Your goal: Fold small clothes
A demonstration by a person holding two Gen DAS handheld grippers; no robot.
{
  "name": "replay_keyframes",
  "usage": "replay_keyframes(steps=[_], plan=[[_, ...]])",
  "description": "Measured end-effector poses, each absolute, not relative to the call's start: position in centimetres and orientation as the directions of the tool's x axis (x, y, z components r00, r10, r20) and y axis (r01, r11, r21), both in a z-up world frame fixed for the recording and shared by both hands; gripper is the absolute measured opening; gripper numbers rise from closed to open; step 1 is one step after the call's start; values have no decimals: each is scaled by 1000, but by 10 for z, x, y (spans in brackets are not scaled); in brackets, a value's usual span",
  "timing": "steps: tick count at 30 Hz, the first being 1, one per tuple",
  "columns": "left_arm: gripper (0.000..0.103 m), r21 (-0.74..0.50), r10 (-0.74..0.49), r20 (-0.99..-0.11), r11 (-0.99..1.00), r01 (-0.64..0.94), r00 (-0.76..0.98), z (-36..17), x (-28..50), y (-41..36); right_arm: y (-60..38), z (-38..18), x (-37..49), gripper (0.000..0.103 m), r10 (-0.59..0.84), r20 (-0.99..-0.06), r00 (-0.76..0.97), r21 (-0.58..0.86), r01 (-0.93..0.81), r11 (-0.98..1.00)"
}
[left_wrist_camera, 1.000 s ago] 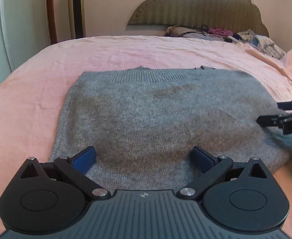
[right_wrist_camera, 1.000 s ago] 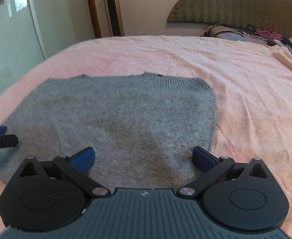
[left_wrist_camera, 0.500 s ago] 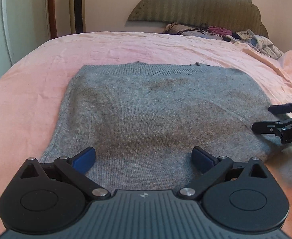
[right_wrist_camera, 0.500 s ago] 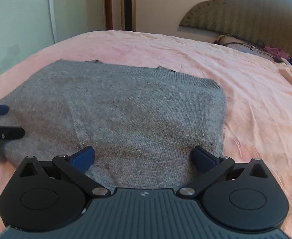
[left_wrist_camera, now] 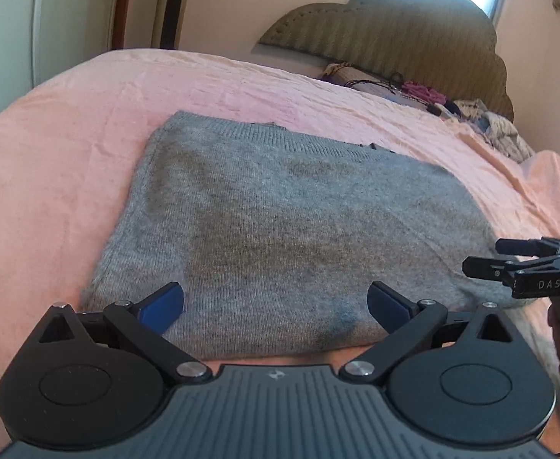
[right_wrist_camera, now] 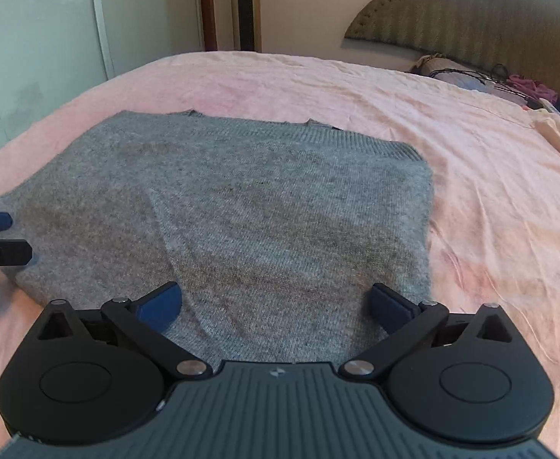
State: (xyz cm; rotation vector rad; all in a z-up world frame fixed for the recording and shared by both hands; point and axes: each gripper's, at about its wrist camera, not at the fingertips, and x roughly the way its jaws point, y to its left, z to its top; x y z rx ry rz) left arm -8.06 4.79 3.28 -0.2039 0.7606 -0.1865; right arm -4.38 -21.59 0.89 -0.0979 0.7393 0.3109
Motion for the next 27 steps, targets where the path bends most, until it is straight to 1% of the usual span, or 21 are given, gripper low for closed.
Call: replay_keyframes(steps=[2, 4, 5, 8, 10, 12, 13, 15, 18, 20, 21, 22, 23, 24, 25, 27], plan=[[103, -217, -215, -666, 972, 89, 715, 28, -83, 44, -214, 7, -46, 103, 242, -668, 704, 12, -315, 949], [103, -203, -202, -669, 975, 85, 715, 29, -85, 41, -212, -8, -41, 103, 214, -703, 678, -17, -317, 948], [103, -220, -207, -667, 972, 77, 715, 32, -87, 44, -214, -11, -45, 103, 229, -673, 703, -20, -327, 945], [103, -335, -234, -642, 942, 7, 730, 39, -100, 62, -216, -5, -46, 103, 223, -682, 696, -15, -319, 948], [103, -438, -238, -619, 896, -78, 748, 34, -113, 75, -219, -5, -52, 103, 221, -659, 719, -17, -308, 951], [103, -499, -225, -612, 854, -149, 758, 27, -124, 82, -224, -11, -57, 103, 232, -642, 731, -10, -310, 951], [103, -520, -211, -593, 837, -170, 777, 26, -130, 83, -224, -12, -58, 103, 233, -638, 734, -9, -309, 951], [103, -552, -201, -585, 808, -204, 786, 25, -131, 84, -221, -12, -58, 103, 225, -640, 735, -22, -310, 950], [103, -604, -153, -569, 744, -285, 808, 23, -117, 92, -221, -12, -58, 103, 230, -641, 732, -17, -313, 949], [103, -648, -145, -561, 690, -323, 815, 22, -105, 95, -222, -12, -58, 103, 232, -640, 732, -15, -313, 950], [92, -660, -147, -561, 672, -334, 814, 21, -100, 96, -221, -12, -59, 103, 231, -640, 733, -15, -312, 950], [53, -666, -156, -571, 662, -344, 806, 20, -95, 95, -221, -12, -59, 103, 232, -640, 733, -14, -313, 950], [35, -672, -193, -591, 655, -346, 783, 18, -87, 94, -222, -12, -59, 103, 233, -639, 733, -13, -312, 950], [26, -679, -233, -611, 645, -350, 756, 13, -80, 92, -222, -12, -59, 103, 234, -638, 734, -10, -312, 950], [26, -683, -243, -615, 639, -353, 750, 10, -78, 91, -222, -12, -60, 103, 236, -637, 734, -6, -311, 950], [26, -664, -217, -617, 659, -352, 756, 11, -76, 88, -224, -11, -60, 103, 242, -635, 734, 3, -311, 950]])
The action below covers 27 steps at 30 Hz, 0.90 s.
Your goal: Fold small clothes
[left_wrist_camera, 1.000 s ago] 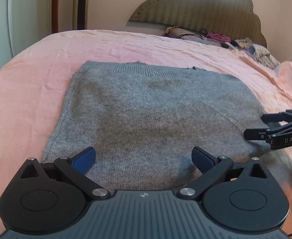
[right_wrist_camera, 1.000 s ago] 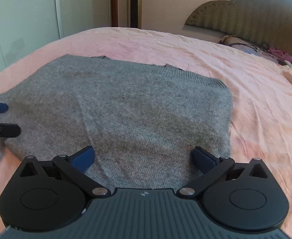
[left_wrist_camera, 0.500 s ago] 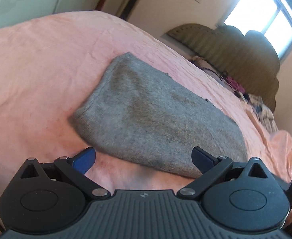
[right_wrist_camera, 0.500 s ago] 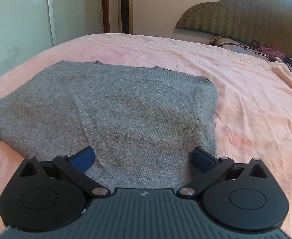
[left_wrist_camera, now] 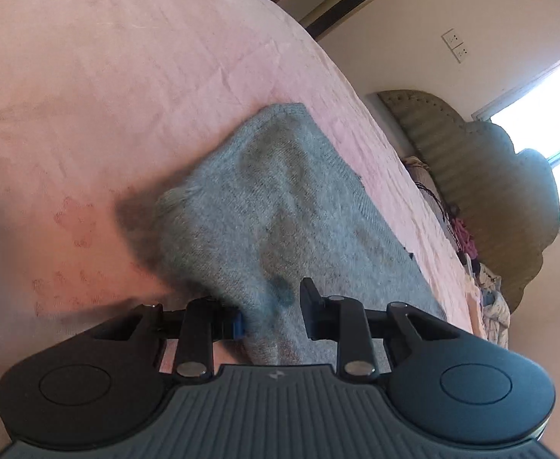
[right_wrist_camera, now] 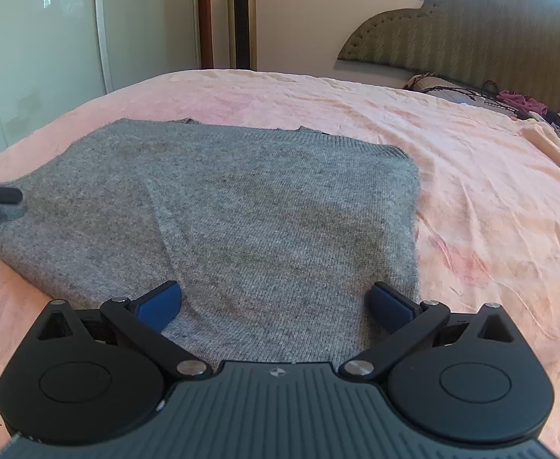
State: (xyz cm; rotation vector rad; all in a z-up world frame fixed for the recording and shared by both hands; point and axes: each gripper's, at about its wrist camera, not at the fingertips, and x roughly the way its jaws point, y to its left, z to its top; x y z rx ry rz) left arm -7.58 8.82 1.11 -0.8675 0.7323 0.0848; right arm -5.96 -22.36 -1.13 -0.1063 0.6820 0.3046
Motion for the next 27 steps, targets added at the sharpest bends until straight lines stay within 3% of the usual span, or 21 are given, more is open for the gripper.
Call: replay_keyframes(steps=[2, 4, 7, 9, 13, 17, 19, 22, 27], plan=[[25, -638, -174, -628, 674, -374, 758, 14, -73, 87, -226, -11, -60, 103, 250, -632, 734, 14, -311, 950], [9, -559, -115, -668, 729, -394, 735, 20, -66, 81, -228, -11, -60, 103, 261, -628, 733, 29, -313, 949], [6, -452, -69, -662, 831, -324, 746, 42, -53, 52, -235, -10, -60, 103, 293, -615, 732, 79, -313, 947], [6, -336, -51, -604, 921, -196, 796, 64, -46, 13, -249, -8, -59, 103, 342, -582, 738, 175, -298, 939], [6, -165, -242, -538, 970, 181, 808, 83, -38, -91, -296, -6, -59, 103, 446, -451, 773, 463, -225, 857], [5, -50, -411, -618, 871, 488, 670, 48, -50, -168, -344, -16, -62, 103, 403, -364, 840, 679, -57, 732], [5, -17, -396, -644, 863, 506, 654, 31, -55, -180, -357, -21, -63, 103, 427, -315, 848, 746, -57, 663], [5, -30, -406, -641, 861, 508, 651, 29, -59, -172, -352, -20, -61, 103, 426, -332, 842, 724, -62, 687], [6, -39, -421, -534, 879, 476, 733, 50, -83, -141, -342, 2, -41, 103, 492, -323, 808, 723, -125, 679]])
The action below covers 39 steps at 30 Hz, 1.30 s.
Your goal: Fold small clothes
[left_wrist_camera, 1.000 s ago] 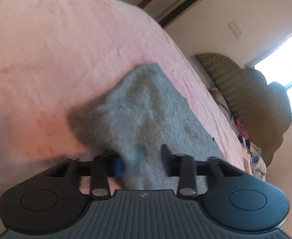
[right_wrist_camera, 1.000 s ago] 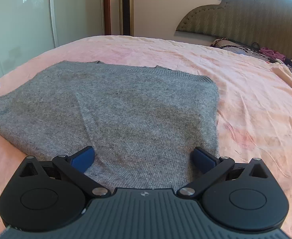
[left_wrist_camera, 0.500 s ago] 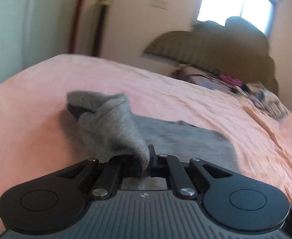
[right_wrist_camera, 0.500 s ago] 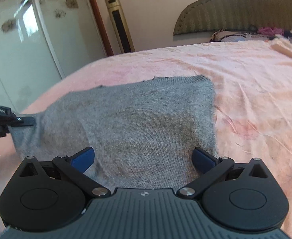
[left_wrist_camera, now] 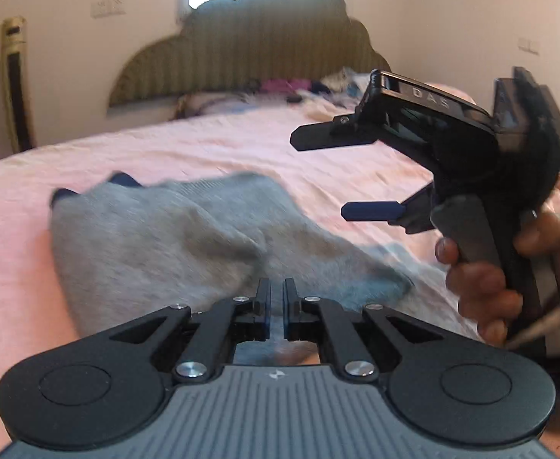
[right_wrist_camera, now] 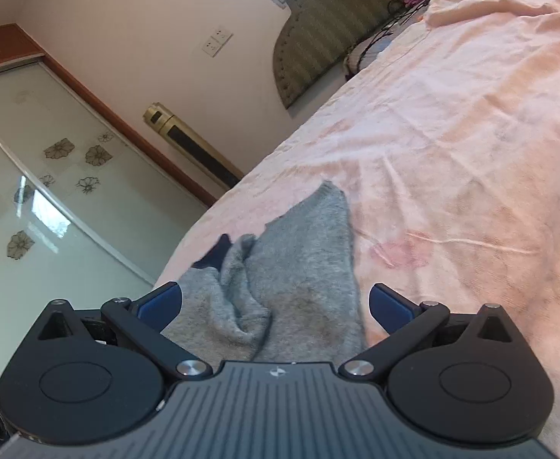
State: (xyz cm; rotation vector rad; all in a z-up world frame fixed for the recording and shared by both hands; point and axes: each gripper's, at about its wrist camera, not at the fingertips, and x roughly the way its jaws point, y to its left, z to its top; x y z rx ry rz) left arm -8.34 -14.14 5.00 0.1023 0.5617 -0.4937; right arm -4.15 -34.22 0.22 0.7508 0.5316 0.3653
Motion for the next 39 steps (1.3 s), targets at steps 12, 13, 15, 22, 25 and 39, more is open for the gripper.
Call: replay_keyframes(steps=[12, 13, 15, 22, 25, 39], plan=[[73, -190, -257, -466, 964, 188, 846, 41, -82, -57, -257, 15, 30, 76, 586, -654, 479, 523, -274, 807], [73, -201, -256, -475, 963, 179, 842, 38, -83, -52, -256, 15, 30, 62, 591, -652, 476, 528, -275, 804], [73, -221, -254, -487, 962, 163, 836, 32, -83, -46, -257, 12, 32, 40, 607, -648, 459, 551, -268, 790], [76, -328, -325, -487, 928, 175, 810, 21, -75, -30, -249, 10, 39, 37, 584, -682, 440, 528, -257, 810], [78, -360, -321, -487, 921, 149, 812, 19, -75, -24, -249, 7, 43, 22, 607, -655, 450, 556, -256, 791], [82, -392, -379, -510, 901, 183, 772, 13, -67, -27, -353, 0, -52, 19, 526, -648, 550, 591, -72, 804]])
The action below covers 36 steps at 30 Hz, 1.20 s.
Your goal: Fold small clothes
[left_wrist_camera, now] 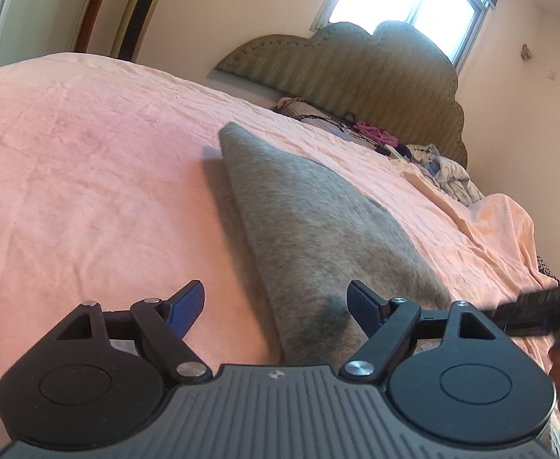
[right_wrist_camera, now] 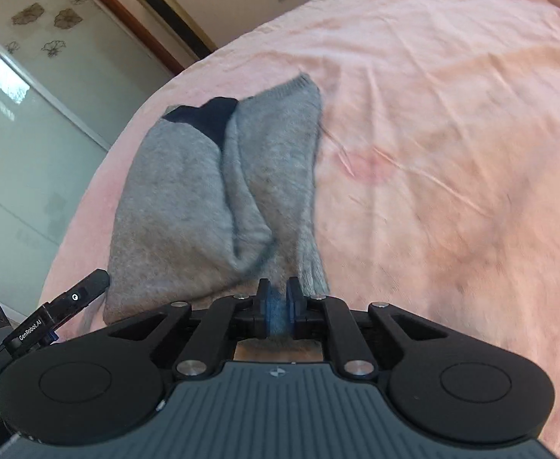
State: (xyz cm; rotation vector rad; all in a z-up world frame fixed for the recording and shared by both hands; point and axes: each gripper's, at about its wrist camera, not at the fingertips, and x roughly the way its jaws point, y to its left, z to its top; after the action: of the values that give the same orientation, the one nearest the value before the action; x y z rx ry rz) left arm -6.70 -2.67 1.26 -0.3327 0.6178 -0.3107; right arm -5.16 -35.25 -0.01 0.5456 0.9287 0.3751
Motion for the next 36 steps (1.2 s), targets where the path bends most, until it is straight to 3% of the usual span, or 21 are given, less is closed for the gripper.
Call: replay_keyframes(steps=[2, 3, 4, 5, 7, 11, 15, 17, 18, 21, 25, 26, 28, 29, 30, 31, 32, 36], plan=[[82, -385, -374, -515, 905, 182, 771, 13, -67, -29, -357, 19, -45, 47, 534, -584, 612, 615, -97, 783], [82, -383, -371, -515, 906, 180, 773, 12, -67, -30, -356, 29, -39, 74, 549, -528, 648, 630, -134, 765], [82, -380, -367, -517, 908, 177, 773, 12, -67, -31, -353, 38, -28, 92, 569, -493, 658, 638, -170, 751], [82, -377, -362, -519, 910, 173, 774, 12, -66, -31, -348, 44, -14, 96, 591, -480, 648, 639, -203, 742], [82, -376, -355, -523, 912, 164, 775, 12, -66, -31, -330, 49, 24, 93, 647, -484, 590, 630, -278, 725], [82, -381, -344, -523, 913, 148, 779, 12, -67, -28, -300, 28, 91, 86, 614, -607, 504, 581, -246, 776], [82, -394, -351, -523, 908, 145, 777, 10, -67, -26, -278, 11, 103, 82, 629, -654, 420, 572, -270, 775], [84, -406, -360, -520, 902, 147, 774, 10, -66, -26, -275, 15, 98, 52, 638, -646, 420, 572, -287, 768], [85, -409, -363, -520, 900, 147, 773, 10, -66, -25, -276, 16, 96, 28, 647, -637, 419, 582, -289, 760], [86, -416, -368, -519, 897, 148, 772, 10, -65, -24, -274, 17, 94, 27, 648, -634, 422, 569, -314, 760], [86, -416, -367, -519, 897, 147, 772, 10, -65, -25, -271, 1, 104, 34, 674, -645, 361, 614, -280, 738], [86, -416, -368, -519, 897, 148, 772, 10, -65, -25, -272, 0, 107, 36, 693, -627, 356, 644, -264, 718], [86, -416, -368, -519, 897, 148, 771, 10, -64, -25, -272, -2, 110, 50, 724, -598, 343, 683, -254, 685], [86, -416, -367, -520, 898, 147, 771, 10, -65, -25, -270, -4, 111, 50, 732, -590, 342, 692, -253, 676], [86, -415, -366, -521, 898, 147, 771, 10, -65, -25, -267, -5, 111, 46, 732, -591, 338, 691, -256, 676], [86, -414, -366, -521, 898, 146, 771, 11, -65, -25, -265, -5, 112, 28, 727, -597, 339, 682, -263, 683], [86, -412, -364, -521, 899, 145, 772, 11, -65, -26, -264, -5, 111, 20, 720, -605, 340, 673, -264, 690], [86, -411, -354, -518, 901, 136, 779, 12, -67, -25, -273, 26, 88, 19, 711, -564, 421, 636, -327, 699]])
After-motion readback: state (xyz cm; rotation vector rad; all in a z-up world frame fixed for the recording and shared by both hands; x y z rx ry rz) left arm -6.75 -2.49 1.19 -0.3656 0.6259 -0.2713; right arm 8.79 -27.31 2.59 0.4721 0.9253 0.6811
